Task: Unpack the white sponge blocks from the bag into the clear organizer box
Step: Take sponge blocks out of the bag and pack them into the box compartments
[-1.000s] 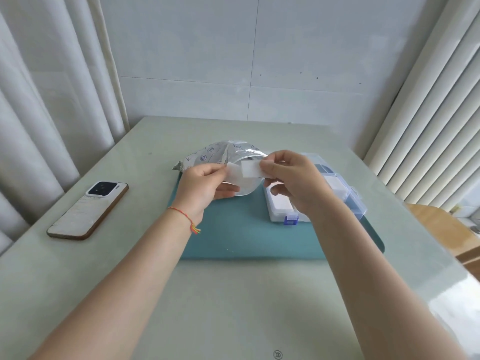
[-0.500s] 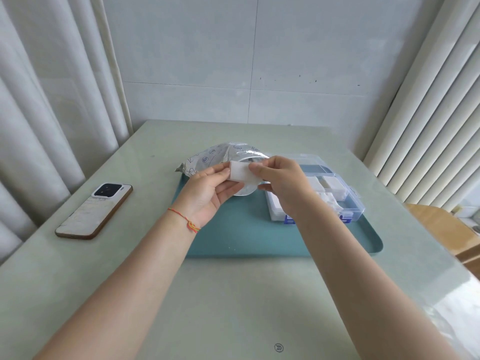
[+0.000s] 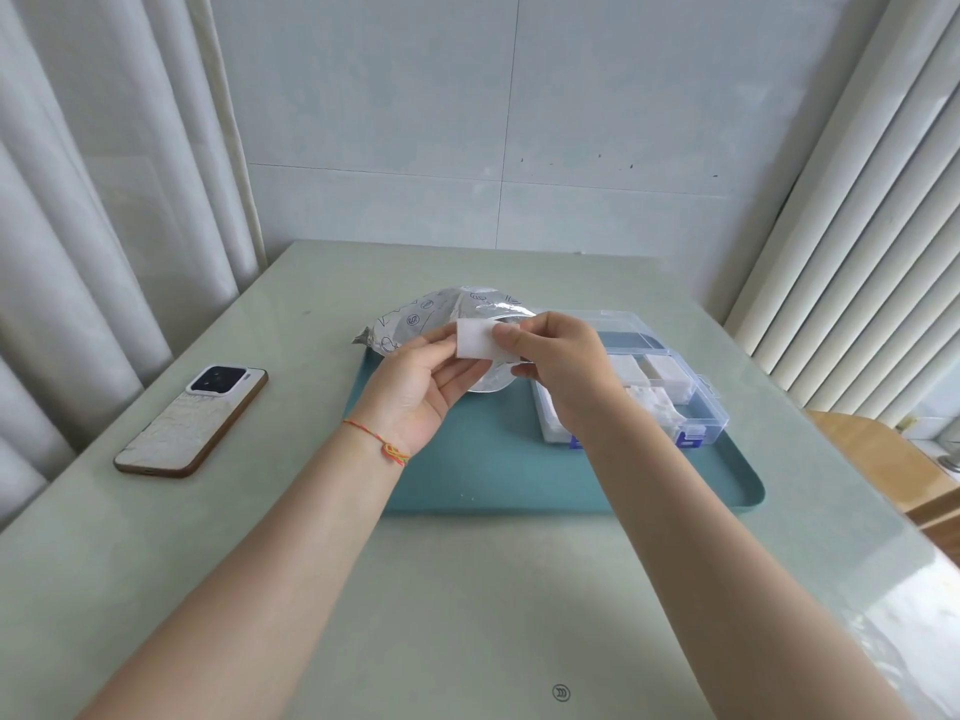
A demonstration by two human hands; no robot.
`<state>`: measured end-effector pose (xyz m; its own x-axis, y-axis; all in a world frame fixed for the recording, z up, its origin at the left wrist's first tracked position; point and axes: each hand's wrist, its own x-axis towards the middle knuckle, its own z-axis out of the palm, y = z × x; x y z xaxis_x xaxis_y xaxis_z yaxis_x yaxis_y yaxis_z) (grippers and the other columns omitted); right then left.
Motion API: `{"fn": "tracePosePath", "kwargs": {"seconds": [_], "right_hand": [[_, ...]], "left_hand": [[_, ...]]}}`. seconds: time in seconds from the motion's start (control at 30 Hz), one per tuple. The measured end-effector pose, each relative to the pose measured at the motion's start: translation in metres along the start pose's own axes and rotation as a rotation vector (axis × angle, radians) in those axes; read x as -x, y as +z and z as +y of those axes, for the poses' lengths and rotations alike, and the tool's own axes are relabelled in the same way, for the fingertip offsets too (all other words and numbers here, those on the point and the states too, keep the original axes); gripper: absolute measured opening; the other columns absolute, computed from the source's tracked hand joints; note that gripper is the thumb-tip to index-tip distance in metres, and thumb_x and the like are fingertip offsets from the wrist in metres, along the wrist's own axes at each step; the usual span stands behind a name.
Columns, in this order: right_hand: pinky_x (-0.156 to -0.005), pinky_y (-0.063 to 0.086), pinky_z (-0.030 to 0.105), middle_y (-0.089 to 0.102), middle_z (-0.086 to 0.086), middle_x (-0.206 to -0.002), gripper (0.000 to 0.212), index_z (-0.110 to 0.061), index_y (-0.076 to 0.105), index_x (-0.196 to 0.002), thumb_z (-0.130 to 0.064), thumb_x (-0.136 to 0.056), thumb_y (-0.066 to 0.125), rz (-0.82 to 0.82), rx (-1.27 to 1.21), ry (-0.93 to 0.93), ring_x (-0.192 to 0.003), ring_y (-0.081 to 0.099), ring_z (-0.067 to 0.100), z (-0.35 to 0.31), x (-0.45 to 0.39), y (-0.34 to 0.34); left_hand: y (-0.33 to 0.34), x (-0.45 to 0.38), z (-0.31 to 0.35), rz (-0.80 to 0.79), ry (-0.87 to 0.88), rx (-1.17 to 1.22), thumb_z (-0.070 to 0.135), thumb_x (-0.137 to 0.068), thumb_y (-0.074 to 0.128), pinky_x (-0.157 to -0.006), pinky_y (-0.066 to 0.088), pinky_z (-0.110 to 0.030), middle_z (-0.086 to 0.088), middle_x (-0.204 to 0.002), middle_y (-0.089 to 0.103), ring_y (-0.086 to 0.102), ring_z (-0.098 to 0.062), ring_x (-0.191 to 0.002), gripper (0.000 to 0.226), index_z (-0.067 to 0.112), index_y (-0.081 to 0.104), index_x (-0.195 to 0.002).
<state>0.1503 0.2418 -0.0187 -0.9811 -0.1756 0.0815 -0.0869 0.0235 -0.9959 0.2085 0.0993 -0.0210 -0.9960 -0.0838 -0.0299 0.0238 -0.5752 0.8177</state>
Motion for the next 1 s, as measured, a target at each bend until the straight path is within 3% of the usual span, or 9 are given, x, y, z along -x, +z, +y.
{"fn": "tracePosePath", "kwargs": {"seconds": [0.2,0.3,0.43,0.57,0.67,0.73,0.83,0.93,1.0], "right_hand": [[-0.076,0.054,0.038,0.065,0.010,-0.084,0.022,-0.012,0.056,-0.075,-0.017,-0.082,0.077,0.059,0.065,-0.033,-0.072,0.061,0.020,-0.003,0.002,0.005],[-0.068,0.051,0.033,0.065,0.006,-0.077,0.021,-0.012,0.056,-0.074,-0.016,-0.083,0.075,0.072,0.095,-0.052,-0.064,0.058,0.017,-0.004,0.003,0.009],[-0.063,0.053,0.028,0.065,0.003,-0.071,0.016,-0.010,0.059,-0.082,-0.020,-0.089,0.069,0.091,0.134,-0.036,-0.058,0.058,0.015,-0.004,-0.005,0.015],[-0.072,0.058,0.034,0.066,0.008,-0.064,0.020,0.002,0.066,-0.095,-0.007,-0.089,0.050,-0.003,0.484,0.124,-0.051,0.059,0.017,0.000,-0.029,0.013],[-0.062,0.053,0.023,0.062,0.004,-0.051,0.026,0.002,0.064,-0.109,-0.009,-0.091,0.048,-0.160,0.776,0.183,-0.041,0.056,0.014,0.006,-0.041,0.026],[-0.066,0.052,0.025,0.064,0.009,-0.065,0.028,0.001,0.058,-0.116,-0.016,-0.094,0.051,-0.244,0.956,0.192,-0.050,0.058,0.018,0.010,-0.045,0.040],[-0.075,0.047,0.030,0.061,0.006,-0.093,0.038,-0.006,0.057,-0.118,-0.033,-0.092,0.052,-0.293,1.248,0.106,-0.085,0.061,0.026,0.022,-0.061,0.056],[-0.100,0.044,0.034,0.059,-0.005,-0.131,0.066,-0.031,0.050,-0.135,-0.064,-0.079,0.039,-0.362,1.435,-0.054,-0.118,0.054,0.023,0.056,-0.097,0.067],[-0.107,0.039,0.040,0.051,-0.005,-0.142,0.064,-0.035,0.047,-0.137,-0.063,-0.082,0.031,-0.406,1.486,-0.096,-0.128,0.048,0.024,0.053,-0.094,0.070]], "left_hand": [[-0.003,-0.002,0.001,0.071,-0.034,0.090,0.018,-0.099,0.054,-0.078,0.060,-0.027,-0.013,-0.099,0.075,0.073,-0.021,-0.089,0.020,0.003,0.067,-0.105],[-0.003,-0.004,0.000,0.051,-0.001,-0.070,0.011,-0.099,0.054,-0.073,0.059,-0.023,-0.011,-0.094,0.075,0.074,-0.019,-0.082,0.018,0.001,0.068,-0.105],[-0.011,-0.014,0.008,0.237,0.122,-0.238,0.005,-0.098,0.055,-0.066,0.060,-0.025,-0.015,-0.087,0.070,0.073,-0.020,-0.066,0.010,0.002,0.064,-0.104],[-0.031,-0.020,0.014,0.410,0.229,-0.281,0.006,-0.097,0.057,-0.062,0.061,-0.028,-0.015,-0.083,0.069,0.072,-0.019,-0.060,0.009,0.009,0.063,-0.092],[-0.040,-0.022,0.005,0.447,0.202,-0.256,0.007,-0.097,0.057,-0.056,0.058,-0.026,-0.016,-0.084,0.068,0.071,-0.018,-0.057,0.006,0.006,0.062,-0.100],[-0.043,-0.022,-0.001,0.439,0.174,-0.206,0.007,-0.097,0.057,-0.053,0.057,-0.025,-0.016,-0.087,0.068,0.071,-0.018,-0.059,0.005,0.007,0.062,-0.099],[-0.045,-0.020,-0.004,0.425,0.153,-0.142,0.007,-0.097,0.058,-0.053,0.056,-0.026,-0.015,-0.093,0.069,0.073,-0.020,-0.064,0.005,0.009,0.062,-0.096],[-0.047,-0.019,-0.003,0.421,0.146,-0.129,0.008,-0.097,0.058,-0.057,0.059,-0.028,-0.012,-0.093,0.070,0.073,-0.023,-0.070,0.005,0.011,0.062,-0.095],[-0.047,-0.019,-0.003,0.424,0.142,-0.133,0.008,-0.097,0.059,-0.058,0.059,-0.029,-0.010,-0.091,0.070,0.073,-0.024,-0.071,0.007,0.013,0.063,-0.093]]}}
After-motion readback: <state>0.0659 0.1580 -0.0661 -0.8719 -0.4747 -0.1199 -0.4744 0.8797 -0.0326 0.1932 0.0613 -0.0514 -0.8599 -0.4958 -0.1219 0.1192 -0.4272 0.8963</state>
